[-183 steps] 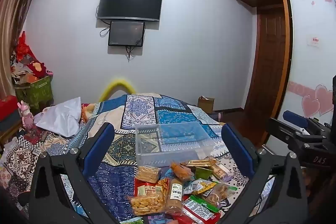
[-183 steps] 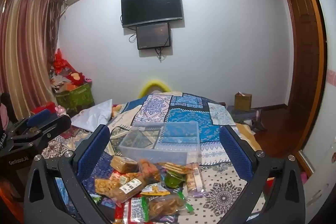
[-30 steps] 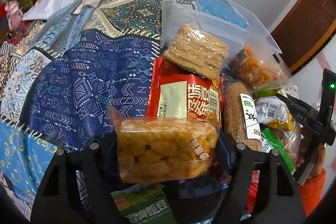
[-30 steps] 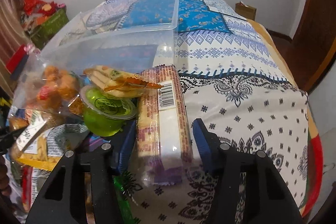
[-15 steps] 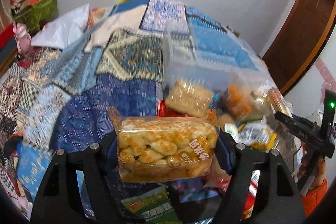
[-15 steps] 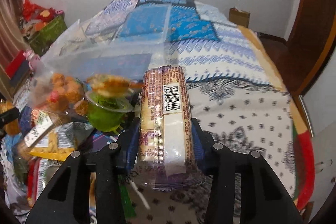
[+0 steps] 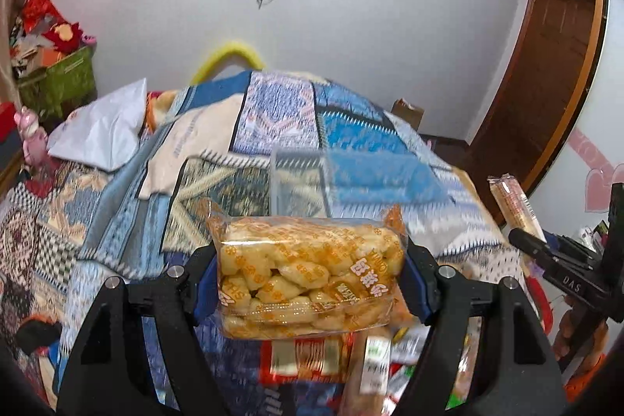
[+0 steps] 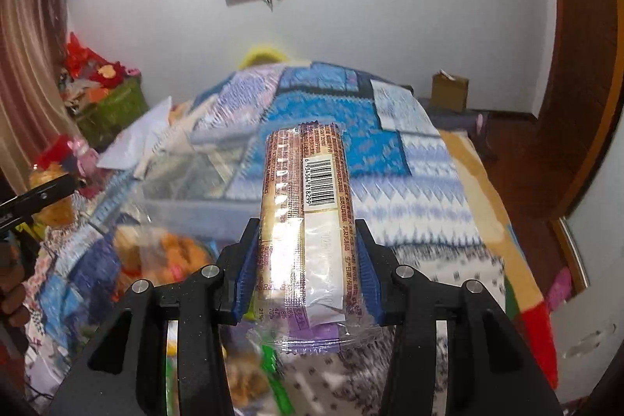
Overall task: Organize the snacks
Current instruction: 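Carry both snacks into the clear box and open both tools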
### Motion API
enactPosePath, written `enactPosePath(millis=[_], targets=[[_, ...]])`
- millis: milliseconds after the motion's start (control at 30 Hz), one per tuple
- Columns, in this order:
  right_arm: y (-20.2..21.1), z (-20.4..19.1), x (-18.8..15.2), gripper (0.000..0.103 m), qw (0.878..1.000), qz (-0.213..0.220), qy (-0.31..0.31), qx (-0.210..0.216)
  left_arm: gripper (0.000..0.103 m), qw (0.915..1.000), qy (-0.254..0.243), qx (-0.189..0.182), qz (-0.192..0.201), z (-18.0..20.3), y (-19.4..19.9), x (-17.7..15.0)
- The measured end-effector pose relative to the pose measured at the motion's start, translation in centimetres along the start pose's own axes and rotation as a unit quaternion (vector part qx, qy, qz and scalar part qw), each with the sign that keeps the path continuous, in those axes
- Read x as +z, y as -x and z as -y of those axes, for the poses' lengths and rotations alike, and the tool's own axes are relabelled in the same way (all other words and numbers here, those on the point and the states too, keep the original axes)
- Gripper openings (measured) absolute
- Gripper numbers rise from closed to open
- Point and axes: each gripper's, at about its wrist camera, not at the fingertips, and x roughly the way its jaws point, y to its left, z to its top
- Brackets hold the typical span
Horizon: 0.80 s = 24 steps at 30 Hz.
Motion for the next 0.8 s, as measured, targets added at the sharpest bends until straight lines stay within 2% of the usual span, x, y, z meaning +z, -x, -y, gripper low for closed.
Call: enactPosePath(millis=[133,333,567,800], targets=[[-1.0,-0.5,1.2,0.042,1.0,0.008,0.002,0.014,0.075,0.9999,-0.011,0.002,0.01,0.9,-1.6,2.0],[-3.4,-1.3,2.6,0.042,1.0,0.008,0.006,0.03,0.075,0.9998,-0.017,0.003,-0.008,1.9,-5.2,3.4],[-7.0,-1.5,3.9,0.042,0.999,-0.013,0.006,0.04,0.075,0.9981,-0.026,0.013,-0.053,2.3,-10.6,3.9],[-11.1,-1.2,4.1,0.042,0.998,-0.059,0.011,0.037,0.075,0.9915,-0.036,0.006,-0.125,2.7,-16.5,3.4]])
